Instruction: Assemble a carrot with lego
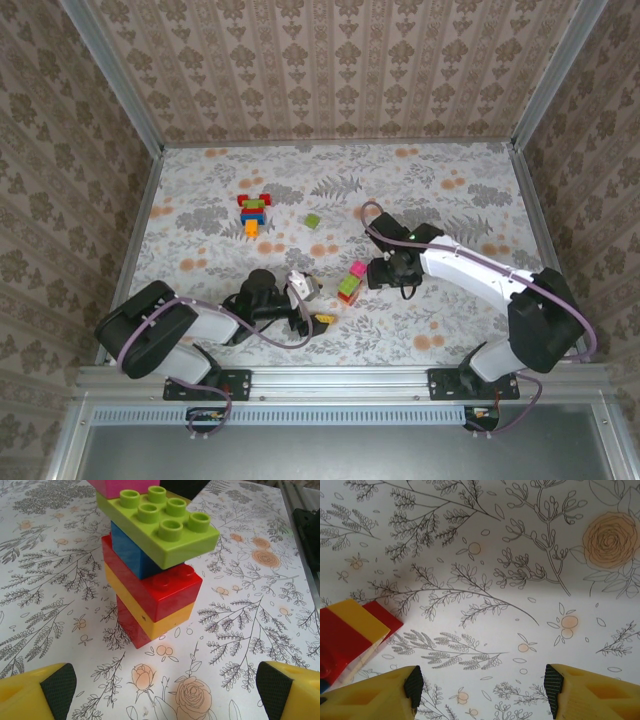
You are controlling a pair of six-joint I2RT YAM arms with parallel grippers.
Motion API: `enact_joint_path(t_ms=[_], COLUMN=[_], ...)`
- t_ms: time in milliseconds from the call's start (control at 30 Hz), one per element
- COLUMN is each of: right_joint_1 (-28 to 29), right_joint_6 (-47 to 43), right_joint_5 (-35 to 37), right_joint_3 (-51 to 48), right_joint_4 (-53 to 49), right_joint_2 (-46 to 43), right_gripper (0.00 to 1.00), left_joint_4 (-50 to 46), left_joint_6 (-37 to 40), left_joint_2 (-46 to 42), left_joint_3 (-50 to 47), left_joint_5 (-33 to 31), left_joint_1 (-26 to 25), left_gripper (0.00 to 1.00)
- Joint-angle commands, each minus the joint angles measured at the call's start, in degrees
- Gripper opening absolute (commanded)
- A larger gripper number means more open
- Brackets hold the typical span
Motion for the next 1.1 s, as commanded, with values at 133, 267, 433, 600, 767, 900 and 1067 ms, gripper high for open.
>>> enact_joint_path(t_ms=[133,267,433,600,767,900,1067], right_joint_1=[-1.7,-2.8,-3.1,-3.4,-3.4,-3.4,-3.4], right_joint_6=[-3.0,-3.7,-4.4,-5.1,-5.6,-5.9,-6.4], right_joint_5=[0.7,0.9,0.1,-0.2,-1.1,-1.4,-2.7], right_joint_3=[4.6,6.1,8.6,11.5,13.5,15.0,16.3], right_joint_4=[0.9,1.4,1.8,1.8,1.9,1.8,1.8], right_joint_2=[4.6,6.7,8.9,11.3,13.0,14.0,15.1], right_gripper=[0.68,0.68,0.68,0.68,0.68,0.68,0.67], left_joint_4=[-0.4,-0.5,-0.7,-0.6,-0.8,-1.0,-1.2], left_joint_6=[0.8,0.9,1.0,1.1,1.1,1.2,1.2], left_joint_2=[1.2,1.8,2.2,2.4,2.5,3.1,3.6], left_joint_3=[1.7,2.0,2.2,2.3,2.4,2.7,3.1], left_joint_5=[-0.1,-0.1,-0.1,-0.2,-0.4,-0.5,-0.7], left_joint_1=[-0.5,-0.6,-0.6,-0.7,-0.7,-0.7,-0.7], left_gripper=[0.96,0.96,0.96,0.96,0.96,0.96,0.96])
